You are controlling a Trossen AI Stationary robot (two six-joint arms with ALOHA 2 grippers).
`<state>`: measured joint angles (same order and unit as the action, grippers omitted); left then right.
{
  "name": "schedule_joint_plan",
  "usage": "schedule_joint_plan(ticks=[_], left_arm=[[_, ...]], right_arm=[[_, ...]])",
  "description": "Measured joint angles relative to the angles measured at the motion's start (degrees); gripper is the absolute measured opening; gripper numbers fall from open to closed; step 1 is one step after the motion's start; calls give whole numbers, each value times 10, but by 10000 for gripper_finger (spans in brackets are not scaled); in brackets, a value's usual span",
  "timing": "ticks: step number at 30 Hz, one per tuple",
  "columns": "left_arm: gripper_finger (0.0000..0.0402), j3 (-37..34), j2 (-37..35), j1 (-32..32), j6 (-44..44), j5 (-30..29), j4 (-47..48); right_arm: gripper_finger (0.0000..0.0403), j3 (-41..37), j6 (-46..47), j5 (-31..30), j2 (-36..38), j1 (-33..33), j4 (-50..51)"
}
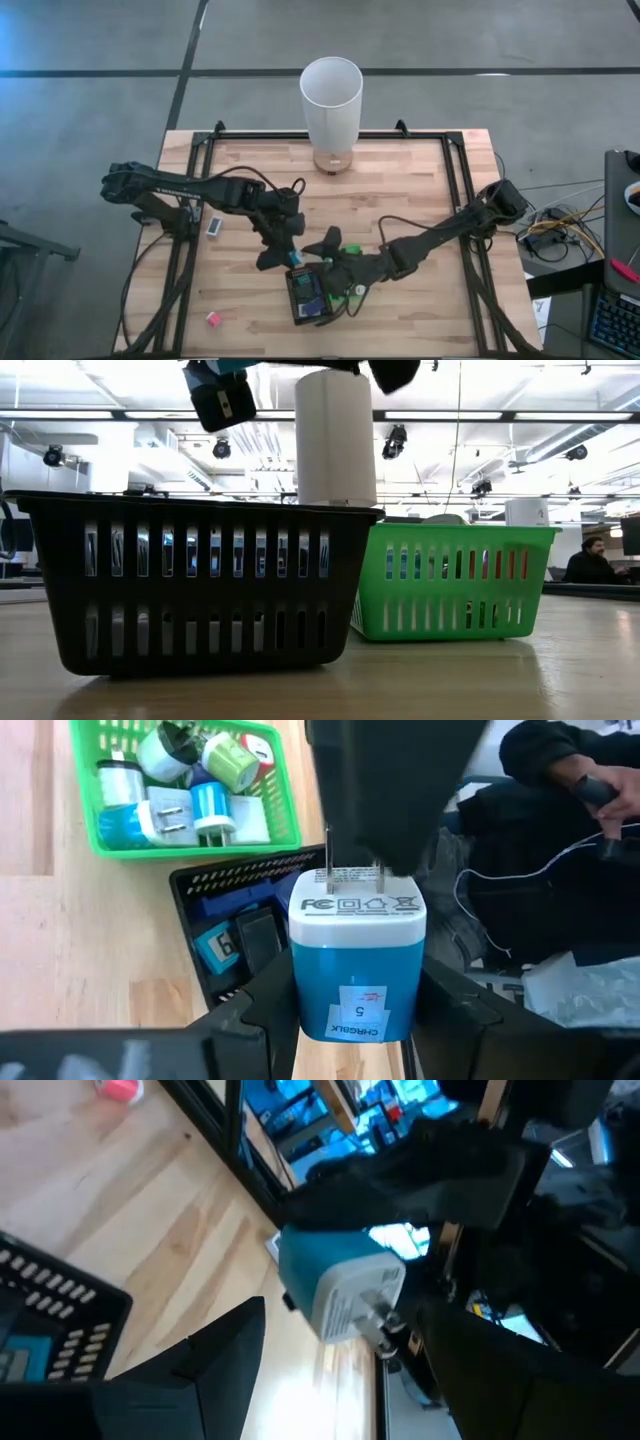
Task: Pick & Place Office items
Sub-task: Put the blue charger adapter into the green bin
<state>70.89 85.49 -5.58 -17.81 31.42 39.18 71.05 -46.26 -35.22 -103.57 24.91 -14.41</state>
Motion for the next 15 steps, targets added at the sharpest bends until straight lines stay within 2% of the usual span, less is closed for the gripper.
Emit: schedule_joint_plan(ticks=[9,15], left_arm=[[147,0,0,0,-9,6,0],[147,0,0,-1,-9,6,-6]], right_arm=[[255,23,11,52,0,0,5],[253,26,13,56,0,-1,5]])
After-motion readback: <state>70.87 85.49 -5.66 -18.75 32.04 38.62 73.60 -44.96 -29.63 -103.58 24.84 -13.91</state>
